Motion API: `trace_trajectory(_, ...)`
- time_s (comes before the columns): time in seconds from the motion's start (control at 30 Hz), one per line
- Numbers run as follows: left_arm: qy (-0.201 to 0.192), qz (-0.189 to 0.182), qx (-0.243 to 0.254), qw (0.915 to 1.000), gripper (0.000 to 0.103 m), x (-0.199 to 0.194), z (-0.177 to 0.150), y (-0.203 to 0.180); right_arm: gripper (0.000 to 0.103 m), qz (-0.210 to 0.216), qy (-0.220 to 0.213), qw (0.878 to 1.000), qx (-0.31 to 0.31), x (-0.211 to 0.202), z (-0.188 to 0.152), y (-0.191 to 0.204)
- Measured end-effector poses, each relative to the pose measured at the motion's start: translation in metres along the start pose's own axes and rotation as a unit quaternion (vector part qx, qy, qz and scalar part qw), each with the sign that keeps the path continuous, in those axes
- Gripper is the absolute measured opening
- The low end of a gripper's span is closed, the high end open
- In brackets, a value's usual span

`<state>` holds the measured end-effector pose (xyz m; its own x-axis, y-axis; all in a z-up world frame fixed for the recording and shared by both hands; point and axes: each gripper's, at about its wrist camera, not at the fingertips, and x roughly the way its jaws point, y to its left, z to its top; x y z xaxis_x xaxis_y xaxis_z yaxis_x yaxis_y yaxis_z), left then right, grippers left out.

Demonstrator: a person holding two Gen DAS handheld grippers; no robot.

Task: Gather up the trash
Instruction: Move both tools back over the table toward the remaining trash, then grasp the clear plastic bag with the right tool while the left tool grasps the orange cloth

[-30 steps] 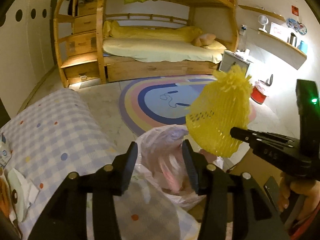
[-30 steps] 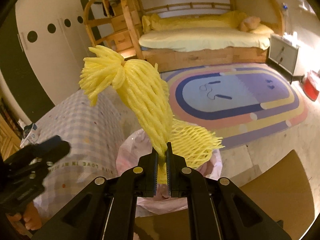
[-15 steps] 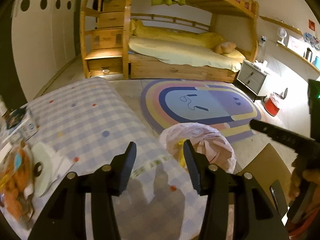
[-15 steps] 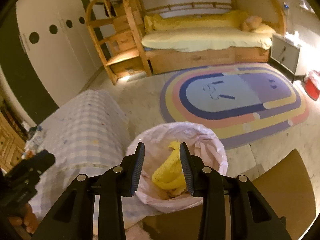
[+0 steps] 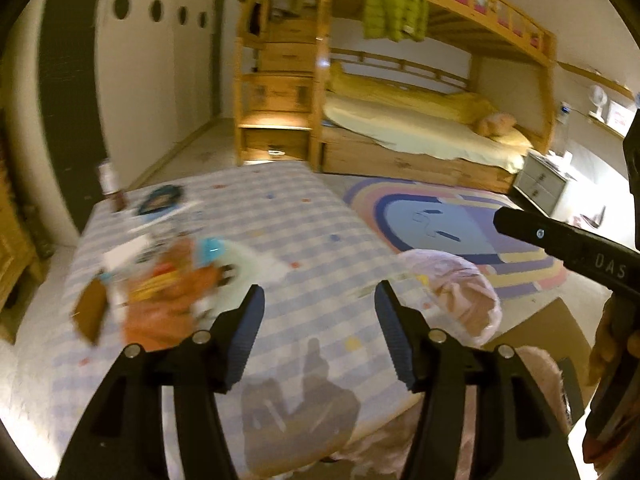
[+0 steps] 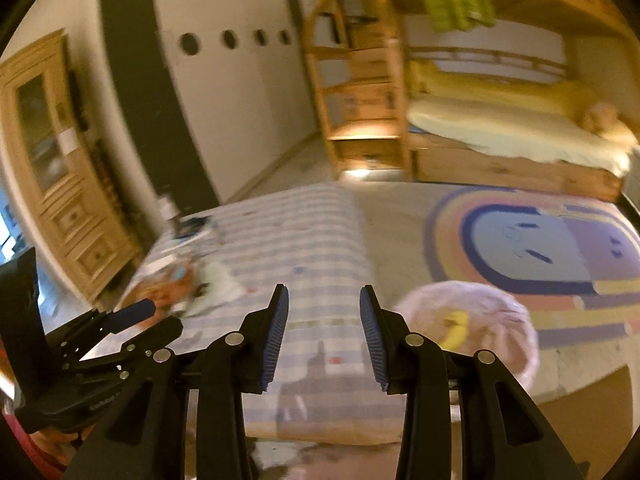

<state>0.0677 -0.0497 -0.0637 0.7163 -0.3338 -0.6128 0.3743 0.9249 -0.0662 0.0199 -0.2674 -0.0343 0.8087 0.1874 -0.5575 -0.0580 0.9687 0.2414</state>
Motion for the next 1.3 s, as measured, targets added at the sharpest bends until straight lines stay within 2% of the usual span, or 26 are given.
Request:
trace_trajectory(0.1,-0.005,0.036,-0.017,0.9992,0.058,-0.017,-0.008,0.025,0.041,0.006,0.013,1.000,-0.025,0.011,0.001,0.028)
trace_trajectory(0.17,-0.006,0.059,-0.033,0.9977,0.058,-0.025,-0.013,0.043,0.041,0.033,0.026,0.999,-0.033,0.017,0.000,0.042)
trace_trajectory(0.3,-0.006,0.103,-0.064,0.9927,0.059,-0.035,-0.020,0.080,0.041,0.059,0.037,0.995,-0.072,0.028,0.001,0.073)
trace_trajectory(0.53,-0.005,0.151,-0.103,0.9832,0.059,-0.043,-0.025,0.128,0.042,0.080,0.054,0.992,-0.084,0.057,0.006,0.108)
trace_trajectory(1.0,0.004,0.178,-0.127,0.9758,0.061,-0.026,-0.013,0.172,0.043,0.108,0.104,0.983,-0.102,0.146,0.016,0.142)
trace_trajectory(1.1,0.007,0.177,-0.127,0.9759,0.061,-0.021,-0.012,0.174,0.053,0.119,0.122,0.982,-0.087,0.167,0.017,0.145)
trace_trajectory(1.2,0.013,0.176,-0.124,0.9764,0.061,-0.016,-0.013,0.175,0.054,0.126,0.132,0.980,-0.082,0.177,0.016,0.149)
trace_trajectory(1.23,0.015,0.175,-0.124,0.9767,0.061,-0.015,-0.013,0.175,0.052,0.125,0.135,0.979,-0.083,0.180,0.016,0.151)
trace_trajectory(1.3,0.019,0.172,-0.123,0.9771,0.061,-0.013,-0.014,0.174,0.041,0.125,0.138,0.979,-0.083,0.181,0.015,0.152)
